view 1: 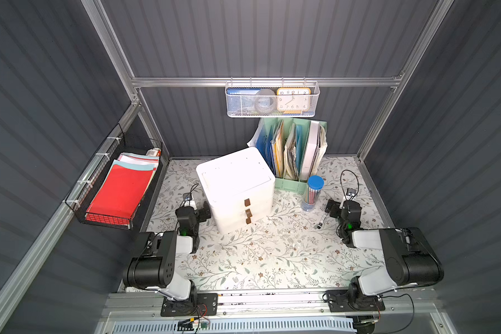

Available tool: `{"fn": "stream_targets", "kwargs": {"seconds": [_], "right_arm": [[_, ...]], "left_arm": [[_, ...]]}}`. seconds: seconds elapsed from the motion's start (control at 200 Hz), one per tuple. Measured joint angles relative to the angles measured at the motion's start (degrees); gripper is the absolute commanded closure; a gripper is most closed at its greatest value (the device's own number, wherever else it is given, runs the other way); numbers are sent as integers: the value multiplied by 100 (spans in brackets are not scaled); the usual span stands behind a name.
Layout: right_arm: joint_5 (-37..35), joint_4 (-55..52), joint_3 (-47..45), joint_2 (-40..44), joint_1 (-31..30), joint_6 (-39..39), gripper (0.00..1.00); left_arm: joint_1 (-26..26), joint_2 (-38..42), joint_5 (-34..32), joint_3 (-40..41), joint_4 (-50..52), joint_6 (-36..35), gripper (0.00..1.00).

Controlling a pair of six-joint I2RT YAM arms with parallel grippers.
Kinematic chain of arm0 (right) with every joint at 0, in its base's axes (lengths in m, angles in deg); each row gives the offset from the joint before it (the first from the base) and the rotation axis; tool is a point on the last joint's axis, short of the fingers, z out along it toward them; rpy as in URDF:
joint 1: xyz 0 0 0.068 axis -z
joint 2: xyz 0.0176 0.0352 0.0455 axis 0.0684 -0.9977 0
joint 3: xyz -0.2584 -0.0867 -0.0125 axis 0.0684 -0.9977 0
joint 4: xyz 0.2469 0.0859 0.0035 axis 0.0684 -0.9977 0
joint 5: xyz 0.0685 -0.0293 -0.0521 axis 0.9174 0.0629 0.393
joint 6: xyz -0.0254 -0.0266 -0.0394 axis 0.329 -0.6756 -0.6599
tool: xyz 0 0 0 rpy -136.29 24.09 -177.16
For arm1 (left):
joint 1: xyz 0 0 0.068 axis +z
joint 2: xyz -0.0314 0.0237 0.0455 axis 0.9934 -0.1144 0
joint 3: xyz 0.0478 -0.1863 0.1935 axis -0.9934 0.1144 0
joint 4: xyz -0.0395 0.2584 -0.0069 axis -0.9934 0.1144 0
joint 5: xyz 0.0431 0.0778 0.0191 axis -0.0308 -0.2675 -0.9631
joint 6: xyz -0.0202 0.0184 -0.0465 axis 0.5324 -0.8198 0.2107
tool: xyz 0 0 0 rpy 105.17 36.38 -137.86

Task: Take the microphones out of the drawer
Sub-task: Adjust the storage box at the center of the board.

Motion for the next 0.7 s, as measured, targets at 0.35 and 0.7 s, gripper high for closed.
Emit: {"fn": "stream_targets", "kwargs": {"seconds": [0.35, 0.7], "right_arm": [[24, 0, 4, 0, 4, 2, 1], [-92, -162, 9, 365, 7, 87, 1]], "left_arm": [[0, 0, 0, 0, 0, 0, 1], [0, 334, -76, -197, 763, 9, 1]]}}
